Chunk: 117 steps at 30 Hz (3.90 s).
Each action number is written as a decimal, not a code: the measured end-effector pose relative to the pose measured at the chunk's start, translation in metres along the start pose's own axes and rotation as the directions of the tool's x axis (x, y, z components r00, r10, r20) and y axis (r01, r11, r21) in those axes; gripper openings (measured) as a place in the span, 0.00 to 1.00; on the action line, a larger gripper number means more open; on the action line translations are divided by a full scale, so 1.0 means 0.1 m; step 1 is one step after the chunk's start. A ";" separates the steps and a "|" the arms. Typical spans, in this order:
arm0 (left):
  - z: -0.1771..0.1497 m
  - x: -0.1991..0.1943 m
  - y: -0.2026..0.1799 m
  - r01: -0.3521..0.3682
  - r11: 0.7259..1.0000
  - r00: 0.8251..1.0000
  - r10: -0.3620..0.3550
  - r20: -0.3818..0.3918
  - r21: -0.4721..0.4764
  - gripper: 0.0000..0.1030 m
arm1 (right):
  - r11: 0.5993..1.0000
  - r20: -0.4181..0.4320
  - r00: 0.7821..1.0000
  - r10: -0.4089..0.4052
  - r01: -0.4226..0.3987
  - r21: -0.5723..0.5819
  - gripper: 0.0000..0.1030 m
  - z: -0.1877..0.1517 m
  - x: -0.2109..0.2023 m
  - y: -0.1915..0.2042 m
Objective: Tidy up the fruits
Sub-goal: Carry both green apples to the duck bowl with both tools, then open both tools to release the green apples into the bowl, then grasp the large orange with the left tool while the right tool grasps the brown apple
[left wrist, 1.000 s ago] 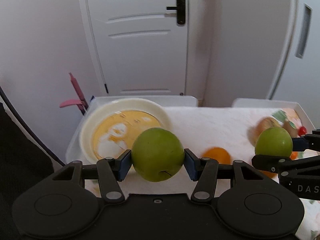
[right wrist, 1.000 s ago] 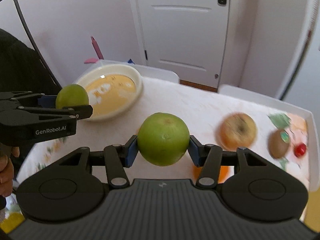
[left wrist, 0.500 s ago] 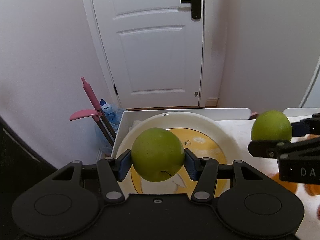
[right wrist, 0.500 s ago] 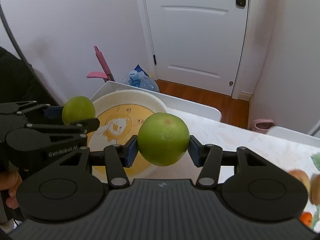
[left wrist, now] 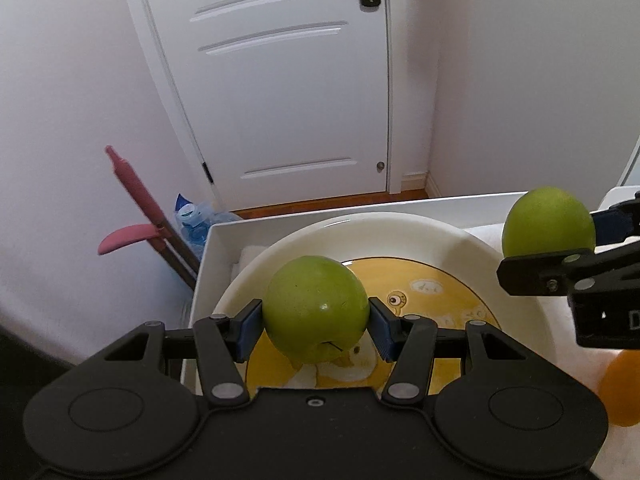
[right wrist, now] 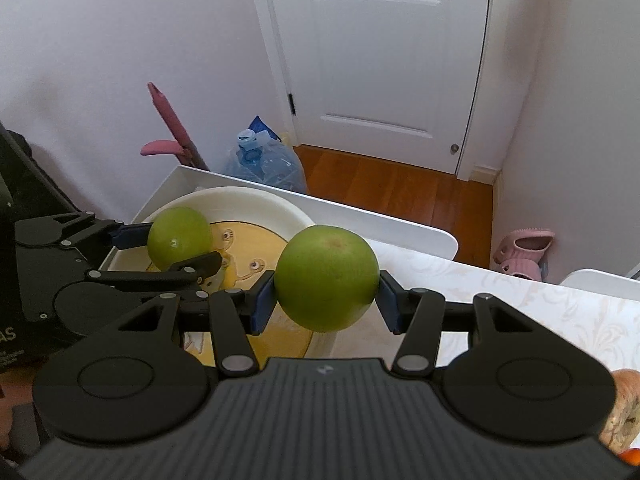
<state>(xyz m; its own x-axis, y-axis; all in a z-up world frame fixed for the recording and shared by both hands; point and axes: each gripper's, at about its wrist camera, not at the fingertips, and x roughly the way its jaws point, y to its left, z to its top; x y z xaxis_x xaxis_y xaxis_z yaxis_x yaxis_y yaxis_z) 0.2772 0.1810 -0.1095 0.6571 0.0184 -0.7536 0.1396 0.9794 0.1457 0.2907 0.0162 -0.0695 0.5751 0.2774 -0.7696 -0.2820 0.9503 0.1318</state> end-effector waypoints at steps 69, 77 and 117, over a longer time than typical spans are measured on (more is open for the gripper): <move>-0.25 -1.53 -0.37 0.035 0.998 0.991 -0.027 0.134 -0.055 0.97 | 0.997 0.170 0.983 -0.074 0.072 0.021 1.00 -0.67 -1.68 -0.62; -0.23 -1.63 -0.91 0.039 0.998 0.992 -0.032 0.122 -0.056 0.97 | 0.994 0.155 0.982 -0.109 0.105 0.034 1.00 -0.94 -1.86 -1.21; -0.48 -0.53 -2.18 -0.108 0.958 0.994 0.102 -0.034 -0.265 0.66 | 0.995 0.028 0.996 0.082 -0.080 -0.062 1.00 -1.19 -0.67 -2.12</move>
<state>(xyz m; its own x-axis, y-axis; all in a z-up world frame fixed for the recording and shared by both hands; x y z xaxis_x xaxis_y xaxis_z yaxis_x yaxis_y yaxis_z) 0.1762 -0.0238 -0.1321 0.6420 0.1253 -0.7564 -0.1333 0.9898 0.0508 0.2208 -0.2202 -0.1204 0.5709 0.3584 -0.7386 -0.3741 0.9144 0.1545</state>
